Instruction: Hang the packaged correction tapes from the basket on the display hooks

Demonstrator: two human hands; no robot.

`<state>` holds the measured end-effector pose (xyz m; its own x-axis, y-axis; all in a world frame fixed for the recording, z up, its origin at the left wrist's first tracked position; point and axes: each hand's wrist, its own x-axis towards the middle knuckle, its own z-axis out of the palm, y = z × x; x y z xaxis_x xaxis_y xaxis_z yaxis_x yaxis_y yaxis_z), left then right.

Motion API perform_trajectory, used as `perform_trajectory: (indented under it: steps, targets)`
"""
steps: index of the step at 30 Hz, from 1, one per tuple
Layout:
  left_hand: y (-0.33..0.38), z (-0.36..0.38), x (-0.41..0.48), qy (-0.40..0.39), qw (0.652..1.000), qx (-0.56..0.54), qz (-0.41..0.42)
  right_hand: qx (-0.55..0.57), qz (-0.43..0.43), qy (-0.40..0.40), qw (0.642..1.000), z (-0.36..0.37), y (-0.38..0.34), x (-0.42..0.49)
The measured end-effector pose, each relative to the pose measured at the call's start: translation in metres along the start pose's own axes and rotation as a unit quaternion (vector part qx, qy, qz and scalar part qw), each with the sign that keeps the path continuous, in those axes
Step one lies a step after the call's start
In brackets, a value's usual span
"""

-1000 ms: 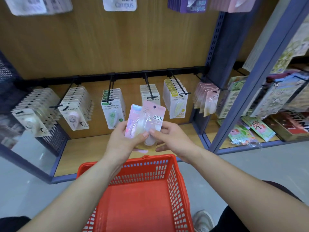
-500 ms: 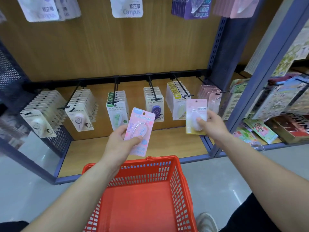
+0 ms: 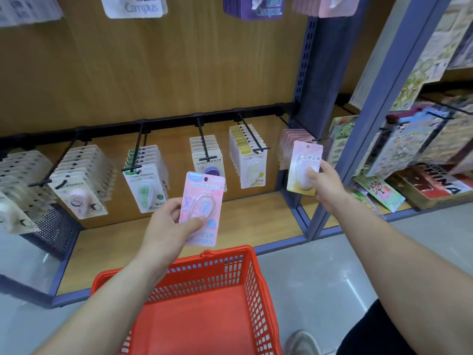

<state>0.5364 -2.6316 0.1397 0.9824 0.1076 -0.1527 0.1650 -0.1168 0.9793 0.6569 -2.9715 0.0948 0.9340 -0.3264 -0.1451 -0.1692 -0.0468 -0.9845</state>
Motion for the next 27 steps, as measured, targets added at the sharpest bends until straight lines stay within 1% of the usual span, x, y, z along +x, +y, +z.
perform_trajectory:
  steps: [3, 8, 10, 15, 17, 19, 20, 21, 22, 24, 26, 27]
  targets:
    - [-0.001, 0.002, 0.005, 0.001, 1.000, 0.007, 0.002, 0.013, 0.006, 0.024, 1.000, 0.001, 0.004, 0.008]
    - [-0.002, 0.006, 0.011, 0.009, 1.000, 0.007, 0.003, -0.014, -0.022, 0.086, 0.996, -0.002, 0.008, 0.016]
    - [-0.003, 0.008, 0.012, 0.007, 1.000, 0.008, 0.003, -0.045, -0.033, 0.097, 0.994, -0.002, 0.009, 0.019]
    - [-0.004, 0.013, 0.014, -0.001, 1.000, 0.021, 0.005, -0.167, -0.051, 0.083, 0.981, 0.002, 0.015, 0.024]
    - [-0.002, 0.015, 0.013, -0.003, 1.000, 0.019, 0.010, -0.208, -0.032, 0.101, 0.972, 0.010, 0.016, 0.022]
    - [0.002, 0.018, 0.011, -0.007, 1.000, 0.016, 0.016, -0.215, 0.012, 0.136, 0.967, 0.022, 0.010, 0.010]
    - [0.004, 0.019, 0.009, -0.007, 1.000, 0.014, 0.020, -0.211, 0.016, 0.143, 0.967, 0.030, 0.006, 0.002]
    - [0.007, 0.020, 0.007, -0.006, 1.000, 0.010, 0.024, -0.200, 0.010, 0.132, 0.971, 0.040, 0.000, -0.008]
    - [0.009, 0.020, 0.005, -0.005, 1.000, 0.006, 0.025, -0.175, -0.004, 0.102, 0.979, 0.052, -0.007, -0.021]
    - [0.014, 0.021, 0.000, -0.003, 0.999, 0.001, 0.034, -0.104, -0.025, -0.010, 0.994, 0.074, -0.026, -0.054]
    - [0.019, 0.022, -0.005, 0.002, 0.999, -0.006, 0.047, -0.055, -0.028, -0.140, 0.988, 0.092, -0.044, -0.093]
    - [0.021, 0.022, -0.008, 0.006, 0.999, -0.011, 0.053, -0.042, -0.031, -0.188, 0.981, 0.099, -0.051, -0.110]
